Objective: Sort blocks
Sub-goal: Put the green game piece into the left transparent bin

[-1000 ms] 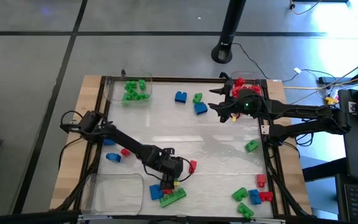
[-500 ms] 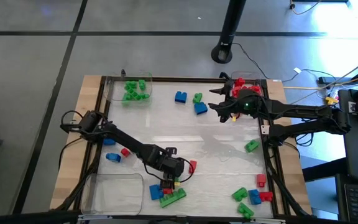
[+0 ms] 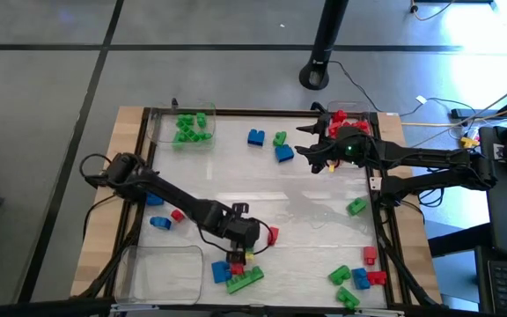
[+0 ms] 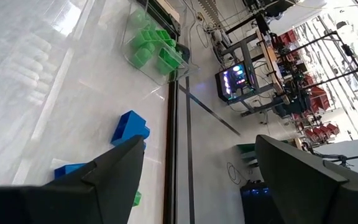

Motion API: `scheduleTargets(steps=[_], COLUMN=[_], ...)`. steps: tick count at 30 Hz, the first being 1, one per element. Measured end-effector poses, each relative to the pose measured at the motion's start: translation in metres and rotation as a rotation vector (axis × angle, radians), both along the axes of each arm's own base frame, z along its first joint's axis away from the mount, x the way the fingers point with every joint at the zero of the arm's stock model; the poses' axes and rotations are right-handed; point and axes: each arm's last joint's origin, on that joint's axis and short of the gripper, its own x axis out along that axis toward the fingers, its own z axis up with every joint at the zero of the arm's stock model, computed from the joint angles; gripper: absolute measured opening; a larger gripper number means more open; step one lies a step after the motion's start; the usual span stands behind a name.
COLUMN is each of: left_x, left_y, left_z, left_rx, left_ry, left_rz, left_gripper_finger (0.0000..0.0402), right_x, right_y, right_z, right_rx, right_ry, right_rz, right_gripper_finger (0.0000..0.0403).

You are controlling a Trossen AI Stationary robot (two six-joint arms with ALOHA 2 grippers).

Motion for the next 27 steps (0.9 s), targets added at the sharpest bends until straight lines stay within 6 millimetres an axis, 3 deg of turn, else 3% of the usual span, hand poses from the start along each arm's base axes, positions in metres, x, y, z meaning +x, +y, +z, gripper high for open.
scheduleTargets(steps=[7, 12, 21, 27], left_x=[-0.026, -0.054, -0.102, -0.137], left_y=[0.015, 0.04, 0.121, 0.185], left_z=[0.045, 0.082, 0.135, 0.134], left_rx=[0.118, 0.287, 0.498, 0.518], left_ry=[-0.038, -0.077, -0.098, -0.043], left_rz=[0.082, 0.193, 0.496, 0.754], left_gripper_finger=[0.0097, 0.0097, 0.0099, 0.0104], right_x=[0.0, 0.0, 0.0, 0.0], right_y=[0.0, 0.0, 0.0, 0.0], right_z=[0.0, 0.0, 0.0, 0.0], right_rx=[0.001, 0.001, 0.001, 0.001], right_ry=[0.003, 0.004, 0.004, 0.005], right_rz=[0.0, 0.0, 0.0, 0.0], right_gripper_finger=[0.0309, 0.0309, 0.0309, 0.0309])
